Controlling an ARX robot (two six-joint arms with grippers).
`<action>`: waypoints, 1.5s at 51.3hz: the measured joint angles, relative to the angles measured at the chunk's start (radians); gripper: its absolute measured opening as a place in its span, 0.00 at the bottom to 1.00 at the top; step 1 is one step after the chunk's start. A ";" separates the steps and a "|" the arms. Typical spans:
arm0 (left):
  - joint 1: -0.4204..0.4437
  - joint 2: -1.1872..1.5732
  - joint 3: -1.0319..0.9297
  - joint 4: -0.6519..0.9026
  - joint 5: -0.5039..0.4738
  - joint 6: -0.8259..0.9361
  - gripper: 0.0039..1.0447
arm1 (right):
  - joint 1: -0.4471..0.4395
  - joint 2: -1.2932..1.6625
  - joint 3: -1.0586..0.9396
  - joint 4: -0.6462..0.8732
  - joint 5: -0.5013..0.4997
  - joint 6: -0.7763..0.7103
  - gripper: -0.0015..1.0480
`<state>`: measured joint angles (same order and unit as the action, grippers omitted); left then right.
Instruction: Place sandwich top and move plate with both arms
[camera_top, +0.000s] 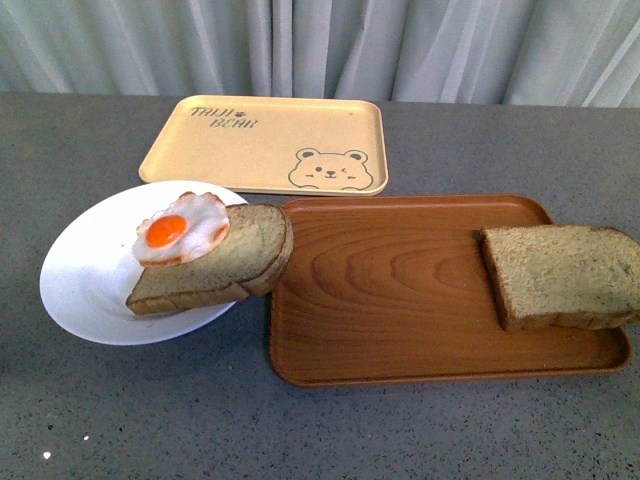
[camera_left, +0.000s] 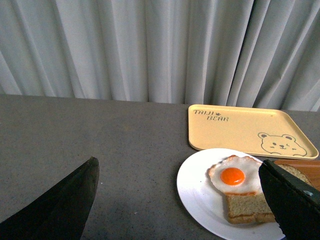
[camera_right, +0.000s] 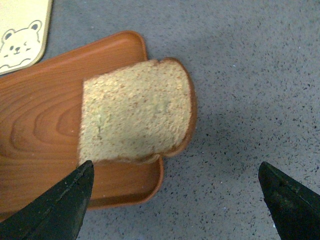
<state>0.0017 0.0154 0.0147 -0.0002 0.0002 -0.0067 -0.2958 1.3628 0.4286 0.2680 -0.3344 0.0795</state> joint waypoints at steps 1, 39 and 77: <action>0.000 0.000 0.000 0.000 0.000 0.000 0.92 | -0.002 0.027 0.008 0.012 0.000 0.010 0.91; 0.000 0.000 0.000 0.000 0.000 0.000 0.92 | 0.112 0.515 0.187 0.216 0.028 0.275 0.79; 0.000 0.000 0.000 0.000 0.000 0.000 0.92 | 0.444 0.216 0.348 0.115 0.032 0.506 0.02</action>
<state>0.0017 0.0154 0.0147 -0.0002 -0.0002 -0.0067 0.1478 1.5791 0.7761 0.3828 -0.3019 0.5858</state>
